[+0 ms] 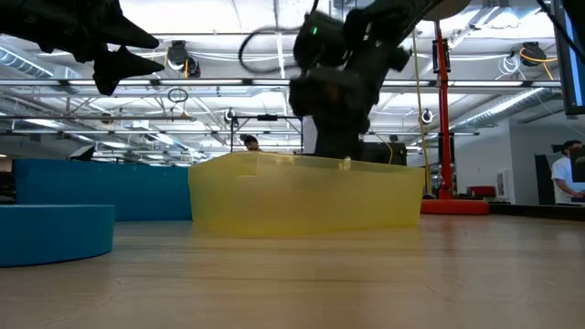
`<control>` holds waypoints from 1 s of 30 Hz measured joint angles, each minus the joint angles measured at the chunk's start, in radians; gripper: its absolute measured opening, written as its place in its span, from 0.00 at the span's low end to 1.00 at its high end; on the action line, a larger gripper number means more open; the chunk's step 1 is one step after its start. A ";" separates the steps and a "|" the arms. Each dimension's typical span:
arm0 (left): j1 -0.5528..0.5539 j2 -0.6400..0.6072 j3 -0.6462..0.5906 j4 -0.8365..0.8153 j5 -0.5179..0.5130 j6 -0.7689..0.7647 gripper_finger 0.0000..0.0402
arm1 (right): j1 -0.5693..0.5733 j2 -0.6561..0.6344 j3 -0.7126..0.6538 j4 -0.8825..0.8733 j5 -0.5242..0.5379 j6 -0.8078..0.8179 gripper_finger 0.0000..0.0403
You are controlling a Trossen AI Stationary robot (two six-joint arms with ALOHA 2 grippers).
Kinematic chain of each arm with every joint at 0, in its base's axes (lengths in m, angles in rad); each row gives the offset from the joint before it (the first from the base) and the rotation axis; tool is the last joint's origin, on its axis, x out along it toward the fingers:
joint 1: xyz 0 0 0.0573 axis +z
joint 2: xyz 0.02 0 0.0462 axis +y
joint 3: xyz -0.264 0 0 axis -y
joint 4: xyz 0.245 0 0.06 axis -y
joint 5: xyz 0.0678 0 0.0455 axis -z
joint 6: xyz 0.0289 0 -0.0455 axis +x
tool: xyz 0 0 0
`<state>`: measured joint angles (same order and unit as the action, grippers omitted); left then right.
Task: Pick and place Stapler, Stapler remover, tape
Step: Put the violet staple remover into the yellow bin, then put the yellow tape into the blue bin
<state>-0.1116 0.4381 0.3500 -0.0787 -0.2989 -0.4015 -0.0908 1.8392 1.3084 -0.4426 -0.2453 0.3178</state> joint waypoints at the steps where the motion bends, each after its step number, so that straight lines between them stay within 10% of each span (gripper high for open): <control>1: 0.000 0.000 0.000 0.000 0.000 0.000 0.52 | -0.007 0.015 0.002 -0.006 -0.013 -0.006 0.00; 18: 0.000 0.000 0.000 0.002 0.000 -0.003 0.52 | -0.020 0.045 0.004 -0.002 -0.021 -0.098 0.15; 30: 0.000 0.000 0.000 0.152 0.000 -0.154 0.52 | 0.059 -0.341 0.003 -0.102 0.158 -0.194 0.09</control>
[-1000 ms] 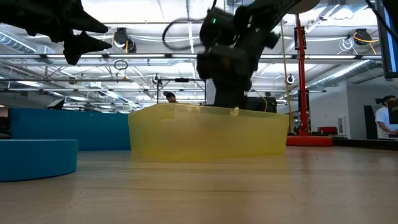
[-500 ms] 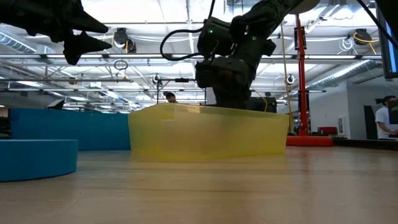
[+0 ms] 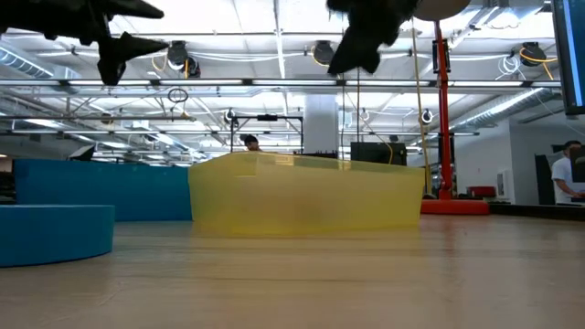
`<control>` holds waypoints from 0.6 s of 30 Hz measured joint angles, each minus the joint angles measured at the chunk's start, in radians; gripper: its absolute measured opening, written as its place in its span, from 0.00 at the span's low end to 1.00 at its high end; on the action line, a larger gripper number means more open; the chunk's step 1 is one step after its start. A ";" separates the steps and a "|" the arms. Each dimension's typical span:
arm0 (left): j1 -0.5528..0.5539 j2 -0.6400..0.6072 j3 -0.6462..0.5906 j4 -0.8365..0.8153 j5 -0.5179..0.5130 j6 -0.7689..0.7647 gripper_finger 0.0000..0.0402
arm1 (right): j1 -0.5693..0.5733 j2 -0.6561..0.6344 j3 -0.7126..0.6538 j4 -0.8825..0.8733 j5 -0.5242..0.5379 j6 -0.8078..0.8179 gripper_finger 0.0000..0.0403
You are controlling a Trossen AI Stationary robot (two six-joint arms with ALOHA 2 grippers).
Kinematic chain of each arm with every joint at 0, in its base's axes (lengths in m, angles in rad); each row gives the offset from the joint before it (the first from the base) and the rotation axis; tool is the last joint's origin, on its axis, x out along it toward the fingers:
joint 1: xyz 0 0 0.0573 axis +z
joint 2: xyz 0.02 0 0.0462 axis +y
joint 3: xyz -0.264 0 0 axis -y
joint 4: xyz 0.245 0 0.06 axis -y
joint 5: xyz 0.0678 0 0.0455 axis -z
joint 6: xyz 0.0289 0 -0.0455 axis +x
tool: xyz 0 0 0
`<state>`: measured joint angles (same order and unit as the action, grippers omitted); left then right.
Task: Pick and place Stapler, Stapler remover, tape
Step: Put the yellow tape into the blue bin
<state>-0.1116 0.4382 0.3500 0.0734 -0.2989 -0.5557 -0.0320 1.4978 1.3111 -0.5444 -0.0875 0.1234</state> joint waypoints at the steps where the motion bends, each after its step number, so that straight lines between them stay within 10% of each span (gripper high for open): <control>1: 0.000 0.000 0.000 0.017 0.000 0.000 0.52 | 0.010 -0.043 -0.010 -0.008 0.044 -0.004 0.08; 18: -0.002 0.099 0.128 -0.129 -0.026 0.002 0.52 | 0.071 -0.805 -0.584 0.174 0.197 0.309 0.00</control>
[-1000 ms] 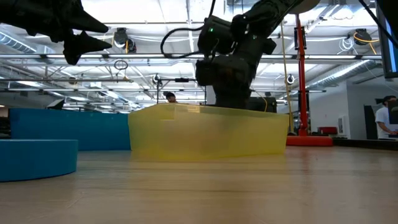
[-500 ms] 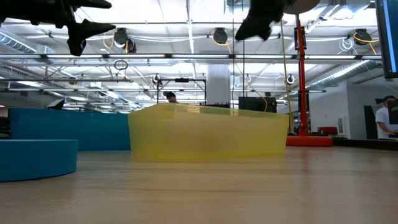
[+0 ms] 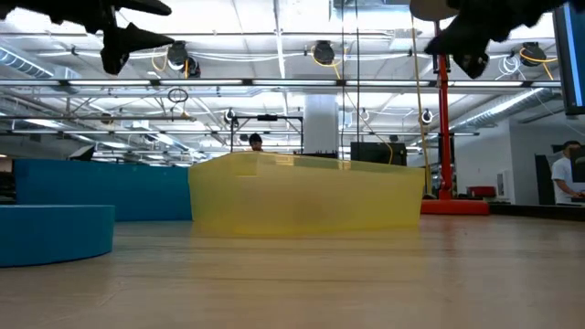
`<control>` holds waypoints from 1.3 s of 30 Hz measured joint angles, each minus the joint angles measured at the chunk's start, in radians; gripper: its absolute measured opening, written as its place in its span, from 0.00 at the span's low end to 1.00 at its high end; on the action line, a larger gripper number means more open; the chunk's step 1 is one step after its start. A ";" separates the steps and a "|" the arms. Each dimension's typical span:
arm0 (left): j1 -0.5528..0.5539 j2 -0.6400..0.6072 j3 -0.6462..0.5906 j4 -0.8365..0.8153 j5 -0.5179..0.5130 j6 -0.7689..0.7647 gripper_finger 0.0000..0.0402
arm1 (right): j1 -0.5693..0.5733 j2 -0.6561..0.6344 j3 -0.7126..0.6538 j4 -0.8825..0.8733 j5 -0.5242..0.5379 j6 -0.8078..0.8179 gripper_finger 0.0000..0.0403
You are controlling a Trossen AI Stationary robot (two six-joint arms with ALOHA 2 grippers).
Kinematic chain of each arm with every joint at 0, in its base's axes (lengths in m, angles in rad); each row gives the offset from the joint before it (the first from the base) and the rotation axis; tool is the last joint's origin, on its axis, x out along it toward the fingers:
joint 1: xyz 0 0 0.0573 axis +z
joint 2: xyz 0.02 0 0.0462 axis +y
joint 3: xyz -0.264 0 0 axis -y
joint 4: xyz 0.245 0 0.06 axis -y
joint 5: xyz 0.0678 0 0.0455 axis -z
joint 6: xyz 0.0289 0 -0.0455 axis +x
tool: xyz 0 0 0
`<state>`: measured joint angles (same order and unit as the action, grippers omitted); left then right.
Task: Pick and place Stapler, Stapler remover, tape
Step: Put the yellow tape into the blue bin
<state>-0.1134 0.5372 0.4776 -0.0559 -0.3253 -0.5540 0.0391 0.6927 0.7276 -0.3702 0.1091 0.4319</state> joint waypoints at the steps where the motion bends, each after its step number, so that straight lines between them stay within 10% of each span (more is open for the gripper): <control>1: 0.000 0.027 0.033 -0.045 0.000 -0.006 0.52 | 0.000 -0.035 -0.027 0.004 0.000 0.005 0.00; 18: -0.075 0.482 0.543 -0.826 0.202 -0.396 0.52 | 0.000 -0.459 -0.255 0.000 0.025 0.017 0.00; 29: -0.238 0.607 0.596 -1.157 0.343 -0.868 0.52 | 0.000 -0.590 -0.353 0.056 0.025 0.036 0.00; 39: -0.350 0.706 0.596 -1.188 0.300 -0.838 0.52 | 0.000 -0.596 -0.389 0.111 0.025 0.031 0.00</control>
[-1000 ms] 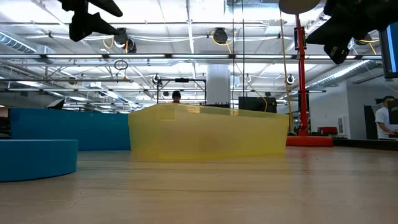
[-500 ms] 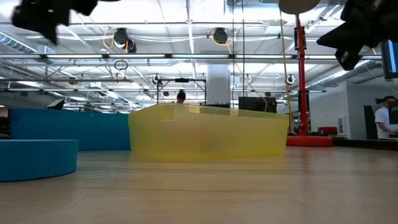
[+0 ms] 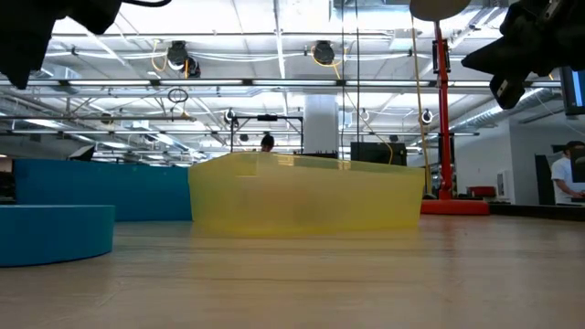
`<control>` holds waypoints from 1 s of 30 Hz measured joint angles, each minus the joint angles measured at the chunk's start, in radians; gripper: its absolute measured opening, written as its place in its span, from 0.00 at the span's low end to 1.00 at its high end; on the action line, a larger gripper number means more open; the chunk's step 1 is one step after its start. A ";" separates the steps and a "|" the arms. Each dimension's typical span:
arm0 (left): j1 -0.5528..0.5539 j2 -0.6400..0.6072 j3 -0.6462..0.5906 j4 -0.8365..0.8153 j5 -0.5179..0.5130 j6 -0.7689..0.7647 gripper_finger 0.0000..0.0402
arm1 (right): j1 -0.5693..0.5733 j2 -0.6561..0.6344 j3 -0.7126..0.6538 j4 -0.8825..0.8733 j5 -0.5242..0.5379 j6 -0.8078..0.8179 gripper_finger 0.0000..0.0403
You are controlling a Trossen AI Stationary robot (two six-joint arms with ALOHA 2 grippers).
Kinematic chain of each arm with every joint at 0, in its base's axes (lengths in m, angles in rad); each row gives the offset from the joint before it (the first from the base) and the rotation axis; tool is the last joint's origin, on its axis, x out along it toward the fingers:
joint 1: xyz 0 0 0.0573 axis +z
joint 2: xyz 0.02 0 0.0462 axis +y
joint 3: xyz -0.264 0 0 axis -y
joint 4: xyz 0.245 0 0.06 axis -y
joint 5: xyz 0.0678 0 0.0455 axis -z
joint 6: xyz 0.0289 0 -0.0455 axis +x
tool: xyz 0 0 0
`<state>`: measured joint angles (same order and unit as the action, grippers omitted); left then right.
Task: Pick and place Stapler, Stapler remover, tape
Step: Put the yellow tape into the blue bin
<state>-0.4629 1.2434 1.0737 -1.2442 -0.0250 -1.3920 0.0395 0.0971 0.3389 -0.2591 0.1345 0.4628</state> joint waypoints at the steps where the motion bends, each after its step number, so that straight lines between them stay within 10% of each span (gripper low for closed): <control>1: -0.007 0.008 0.000 -0.011 -0.013 -0.010 0.52 | 0.000 0.000 0.000 0.001 0.000 0.000 0.00; 13: -0.195 0.046 -0.137 -0.093 0.137 -0.459 0.52 | 0.000 0.000 0.000 0.001 -0.003 0.025 0.00; 30: -0.318 0.045 -0.398 0.321 0.208 -0.711 0.52 | 0.000 0.000 0.000 0.001 -0.004 0.049 0.00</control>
<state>-0.7811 1.2884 0.6758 -0.9229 0.1831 -2.1033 0.0395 0.0971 0.3389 -0.2585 0.1307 0.5123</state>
